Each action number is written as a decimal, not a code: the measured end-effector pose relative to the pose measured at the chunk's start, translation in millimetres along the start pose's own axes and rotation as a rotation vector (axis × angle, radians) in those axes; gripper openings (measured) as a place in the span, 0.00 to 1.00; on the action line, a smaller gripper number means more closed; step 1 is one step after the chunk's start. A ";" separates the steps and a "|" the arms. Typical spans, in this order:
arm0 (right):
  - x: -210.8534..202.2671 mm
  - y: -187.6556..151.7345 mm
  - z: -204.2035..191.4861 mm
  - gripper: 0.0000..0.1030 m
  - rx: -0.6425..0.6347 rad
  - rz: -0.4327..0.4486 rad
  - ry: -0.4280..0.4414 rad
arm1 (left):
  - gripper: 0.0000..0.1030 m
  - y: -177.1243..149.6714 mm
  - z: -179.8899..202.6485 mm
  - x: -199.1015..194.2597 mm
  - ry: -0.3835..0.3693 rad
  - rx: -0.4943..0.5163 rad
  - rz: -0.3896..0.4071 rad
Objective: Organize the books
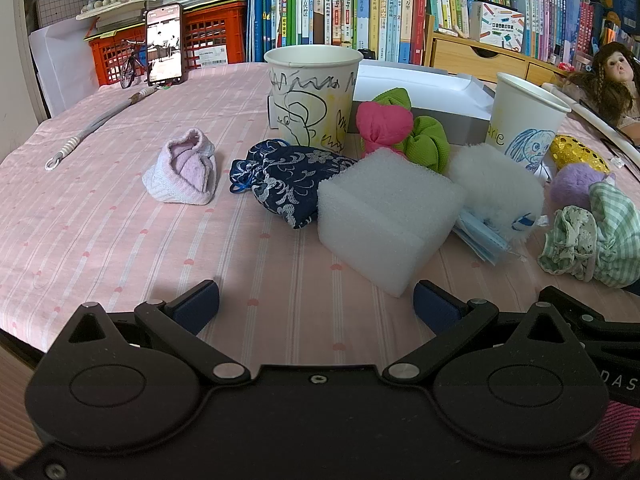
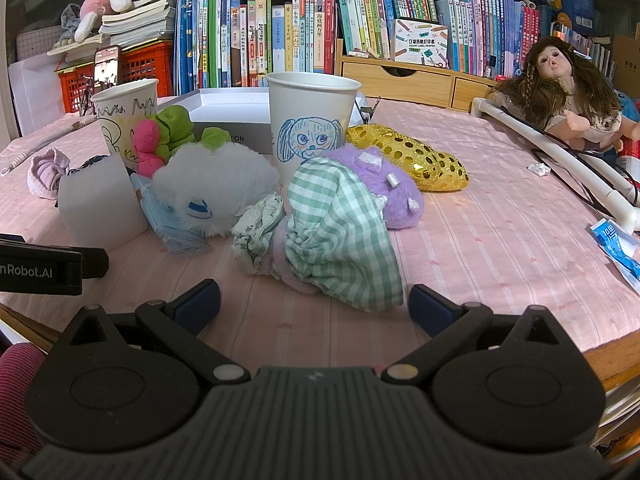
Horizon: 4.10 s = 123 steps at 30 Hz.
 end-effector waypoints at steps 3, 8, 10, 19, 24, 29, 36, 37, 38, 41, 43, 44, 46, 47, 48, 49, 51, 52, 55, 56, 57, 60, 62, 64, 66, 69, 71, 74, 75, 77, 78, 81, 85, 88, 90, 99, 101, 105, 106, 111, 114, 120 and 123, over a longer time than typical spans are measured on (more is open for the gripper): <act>-0.1 -0.1 0.0 1.00 0.000 0.000 0.000 | 1.00 0.0 -0.1 0.0 0.000 0.000 0.000; -0.4 -0.2 0.1 1.00 0.000 0.001 0.000 | 1.00 0.0 0.0 0.0 0.000 0.000 -0.001; -0.5 -0.3 0.1 1.00 0.000 0.001 0.000 | 1.00 0.0 0.1 0.0 0.000 0.000 0.000; -0.2 -0.9 -1.0 1.00 0.002 0.005 -0.001 | 1.00 0.0 0.1 0.0 0.001 0.000 0.000; -1.9 -2.7 -0.3 1.00 0.008 0.017 -0.007 | 1.00 -2.2 -2.9 -1.9 0.000 0.003 0.011; -3.9 -5.4 -0.3 1.00 0.009 0.037 -0.008 | 1.00 -3.1 -2.4 0.3 -0.008 0.006 0.020; -5.4 -9.8 0.2 1.00 0.010 0.082 -0.006 | 1.00 -5.3 -2.9 -2.4 -0.014 0.007 0.052; -5.5 -9.0 0.9 1.00 0.008 0.078 0.000 | 1.00 -5.2 -3.0 -2.4 -0.014 0.005 0.053; -6.0 -8.5 2.1 1.00 0.013 0.076 0.007 | 1.00 -4.8 -3.0 -2.3 -0.014 0.003 0.054; -11.2 -8.9 9.8 1.00 0.062 0.101 0.034 | 1.00 -3.2 -2.3 -1.3 -0.012 0.002 0.053; -16.0 -8.3 15.6 1.00 0.091 0.133 0.046 | 1.00 -2.0 -0.9 0.3 -0.010 0.004 0.052; -17.9 -7.9 17.4 1.00 0.094 0.150 0.048 | 1.00 -1.0 -0.1 1.6 -0.013 0.009 0.053; -18.9 -5.6 20.8 1.00 0.089 0.170 0.044 | 1.00 2.3 0.5 4.2 -0.018 0.027 0.046; -18.3 -4.5 22.2 1.00 0.089 0.171 0.042 | 1.00 6.7 0.3 6.9 -0.024 0.034 0.033; -17.3 -3.5 23.4 1.00 0.091 0.168 0.043 | 1.00 11.1 -0.1 10.9 -0.031 0.032 0.016; -16.5 -2.6 24.8 1.00 0.090 0.166 0.047 | 1.00 14.3 -0.3 14.4 -0.030 0.023 -0.001; -16.0 -3.1 25.3 1.00 0.073 0.163 0.041 | 1.00 23.4 0.5 20.8 -0.019 0.011 -0.030; -16.2 -2.8 25.5 1.00 0.063 0.165 0.032 | 1.00 26.1 1.0 23.1 -0.016 0.010 -0.043; -18.7 -1.4 24.3 1.00 0.054 0.173 0.019 | 1.00 26.8 1.9 24.9 -0.017 0.026 -0.045; -19.6 -0.1 24.2 1.00 0.052 0.181 0.014 | 1.00 24.3 1.8 24.3 -0.019 0.031 -0.025; -20.4 0.5 23.6 1.00 0.048 0.187 0.009 | 1.00 20.8 1.5 23.5 -0.020 0.035 0.003; -19.5 0.6 21.6 1.00 0.028 0.181 0.003 | 1.00 15.2 2.4 20.5 -0.025 0.041 0.043; -20.5 1.3 21.9 1.00 0.026 0.188 -0.003 | 1.00 13.4 2.0 18.4 -0.039 0.032 0.058; -22.5 2.6 23.2 1.00 0.026 0.205 -0.007 | 1.00 11.3 1.7 13.8 -0.054 0.021 0.079; -23.5 4.5 24.9 1.00 0.027 0.219 -0.004 | 1.00 10.0 3.1 6.7 -0.064 0.017 0.115; -21.9 6.1 25.6 1.00 0.021 0.228 0.007 | 0.98 13.4 6.5 -6.8 -0.060 0.029 0.201; -20.4 7.4 25.1 0.98 0.017 0.230 0.016 | 0.98 17.5 7.8 -13.2 -0.040 0.047 0.266; -16.5 8.7 23.9 0.96 0.015 0.226 0.034 | 0.98 21.8 10.1 -11.1 -0.029 0.083 0.301; -15.1 8.5 23.1 0.95 0.013 0.224 0.039 | 0.98 22.3 10.8 -9.3 -0.036 0.085 0.295; -12.5 8.0 21.1 0.91 0.009 0.214 0.050 | 0.90 21.7 11.5 -7.5 -0.062 0.077 0.278; -11.8 7.7 20.0 0.89 0.008 0.209 0.057 | 0.88 21.3 12.3 -6.7 -0.079 0.074 0.266; -11.5 6.1 16.5 0.81 0.007 0.200 0.078 | 0.79 18.3 13.4 -2.6 -0.109 0.066 0.242; -14.8 6.0 13.5 0.63 0.013 0.202 0.091 | 0.60 16.8 14.2 -7.2 -0.131 0.068 0.250; -20.0 8.5 14.6 0.52 0.023 0.209 0.090 | 0.59 17.5 14.9 -15.2 -0.120 0.060 0.257; -23.5 11.3 16.7 0.48 0.034 0.212 0.092 | 0.59 18.5 13.7 -20.9 -0.119 0.062 0.267; -38.7 28.0 26.8 0.40 0.070 0.267 0.100 | 0.59 38.8 3.6 -47.7 -0.125 0.043 0.314; -40.6 31.3 29.1 0.39 0.076 0.276 0.105 | 0.59 46.1 2.2 -49.7 -0.132 0.040 0.312; -43.0 39.7 35.7 0.38 0.101 0.288 0.130 | 0.59 60.8 -2.7 -49.7 -0.155 0.014 0.297; -43.6 42.6 37.9 0.38 0.109 0.292 0.137 | 0.59 64.1 -4.3 -49.1 -0.160 0.006 0.294; -43.1 59.4 48.6 0.36 0.139 0.307 0.164 | 0.59 86.6 -13.5 -45.3 -0.174 -0.023 0.284; -40.4 71.4 53.5 0.35 0.147 0.312 0.177 | 0.59 100.8 -17.4 -42.8 -0.181 -0.034 0.284; -33.5 95.2 60.8 0.33 0.175 0.320 0.209 | 0.59 128.7 -19.2 -35.6 -0.216 -0.050 0.261; -31.1 108.8 67.4 0.31 0.205 0.323 0.223 | 0.59 142.1 -17.3 -32.7 -0.216 -0.047 0.266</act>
Point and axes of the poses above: each gripper's, at about its wrist camera, not at the fingertips, and x roughly the way its jaws point, z to its right, y to its top, the point moved 2 cm from there along x, roughly the way its jaws point, and after that the axes turned 3 degrees about z, right-handed, at the moved point
